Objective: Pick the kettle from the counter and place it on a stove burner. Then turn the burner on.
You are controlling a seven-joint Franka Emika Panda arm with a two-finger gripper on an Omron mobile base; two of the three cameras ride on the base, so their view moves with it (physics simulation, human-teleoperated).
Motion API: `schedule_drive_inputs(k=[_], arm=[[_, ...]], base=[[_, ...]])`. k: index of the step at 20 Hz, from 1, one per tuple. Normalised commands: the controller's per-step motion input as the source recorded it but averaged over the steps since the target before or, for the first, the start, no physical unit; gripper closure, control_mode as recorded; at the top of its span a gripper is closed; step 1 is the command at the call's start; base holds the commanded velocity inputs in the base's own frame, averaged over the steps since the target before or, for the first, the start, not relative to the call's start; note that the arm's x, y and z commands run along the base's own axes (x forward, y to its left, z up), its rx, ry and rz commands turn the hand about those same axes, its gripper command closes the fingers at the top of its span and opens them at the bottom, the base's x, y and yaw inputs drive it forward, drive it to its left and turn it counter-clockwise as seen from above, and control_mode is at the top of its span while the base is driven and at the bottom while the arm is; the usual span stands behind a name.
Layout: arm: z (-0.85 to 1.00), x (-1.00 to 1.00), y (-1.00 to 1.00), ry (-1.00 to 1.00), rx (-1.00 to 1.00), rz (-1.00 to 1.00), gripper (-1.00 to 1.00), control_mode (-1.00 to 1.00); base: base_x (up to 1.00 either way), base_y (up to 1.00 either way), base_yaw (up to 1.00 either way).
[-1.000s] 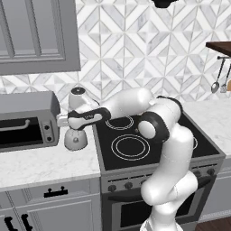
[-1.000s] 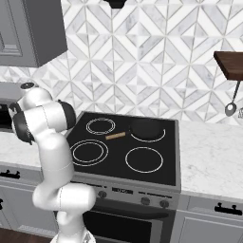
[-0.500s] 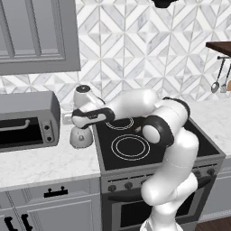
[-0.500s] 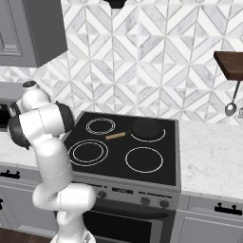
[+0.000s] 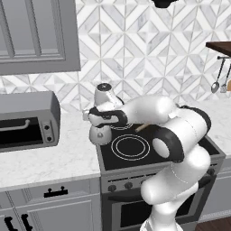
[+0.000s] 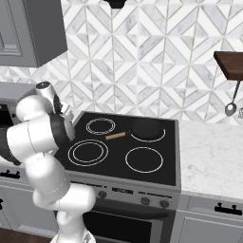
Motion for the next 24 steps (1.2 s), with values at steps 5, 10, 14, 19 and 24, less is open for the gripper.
schedule_drive_inputs(k=[5,10,14,19,24], arm=[[0.0,0.0,-1.0,0.0,0.0,-0.17,1.0,-1.0],[-0.19,0.0,-0.82,0.0,0.0,-0.11,1.0,-1.0],[-0.25,-0.04,-0.26,0.0,0.0,-0.01,1.0,-1.0],[-0.34,-0.09,-0.13,0.0,0.0,0.0,1.0,-1.0],[-0.48,-0.17,-0.34,0.0,0.0,0.0,1.0,-1.0]], base=[[0.0,0.0,0.0],[0.0,0.0,0.0],[0.0,0.0,0.0],[0.0,0.0,0.0],[0.0,0.0,0.0]])
